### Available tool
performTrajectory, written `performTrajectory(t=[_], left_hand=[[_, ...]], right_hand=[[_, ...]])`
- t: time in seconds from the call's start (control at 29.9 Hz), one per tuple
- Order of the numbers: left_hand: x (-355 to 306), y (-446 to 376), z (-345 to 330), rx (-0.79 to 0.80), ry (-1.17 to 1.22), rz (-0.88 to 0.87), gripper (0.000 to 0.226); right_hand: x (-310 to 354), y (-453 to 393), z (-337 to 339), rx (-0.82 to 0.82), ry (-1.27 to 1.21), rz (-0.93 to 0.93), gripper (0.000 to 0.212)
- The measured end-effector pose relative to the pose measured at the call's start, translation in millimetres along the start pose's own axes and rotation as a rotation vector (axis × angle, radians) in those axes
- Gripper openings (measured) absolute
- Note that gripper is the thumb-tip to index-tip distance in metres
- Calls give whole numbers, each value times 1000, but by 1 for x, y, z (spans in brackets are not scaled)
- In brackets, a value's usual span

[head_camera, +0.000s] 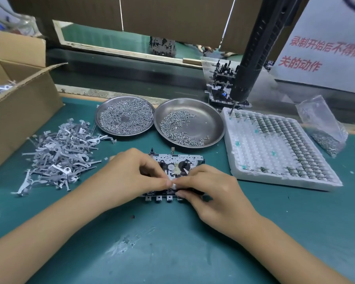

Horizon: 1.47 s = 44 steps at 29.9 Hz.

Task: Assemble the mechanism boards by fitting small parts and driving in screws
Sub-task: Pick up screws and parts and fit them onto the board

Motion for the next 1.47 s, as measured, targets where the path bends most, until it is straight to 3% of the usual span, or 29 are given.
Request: performTrajectory(t=[0.3,0.47,0.67,0.83,0.9,0.97,1.04,1.1,1.17,1.27,1.34,1.47], left_hand=[[-2,1,-5,45,25,-24,4],[-4,2,-5,13,19,-50,5],[-4,1,-6,29,-1,-62,5],[-8,2,-4,32,43,-96,26],[-12,1,1,-1,119,-98,25],[-10,-8,17,-145,182,-116,15],[-5,-18,47,-421,92,-178,9],[-3,-25,72,-641,-157,-257,16],[10,-43,79,-638,-398,-210,25],[32,-70,75,-476,-619,-63,29],[36,-79,71,-432,-648,-22,19],[30,-79,78,-554,-655,7,11]], right_hand=[[-3,6,0,-140,19,-37,19],[-8,6,-1,-116,-17,-48,16],[-25,2,9,-224,-182,-239,10],[-39,4,11,-263,-275,-374,12],[-40,3,12,-287,-296,-387,12],[-42,4,13,-324,-326,-406,11],[-44,5,14,-352,-348,-434,12],[-46,6,13,-362,-363,-457,12],[-45,6,13,-368,-369,-460,12],[-45,5,13,-367,-370,-455,12],[-45,5,13,-361,-369,-452,12],[-43,5,14,-361,-372,-450,12]])
Point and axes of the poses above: each hand's wrist, its own y-axis away from the middle knuckle, its own z-axis out of the back of the hand, x = y × z, the point moved 8 cm from there along -y, towards the middle knuckle, and after that the axes turned 10 degrees about -x, right-handed, at the moved point
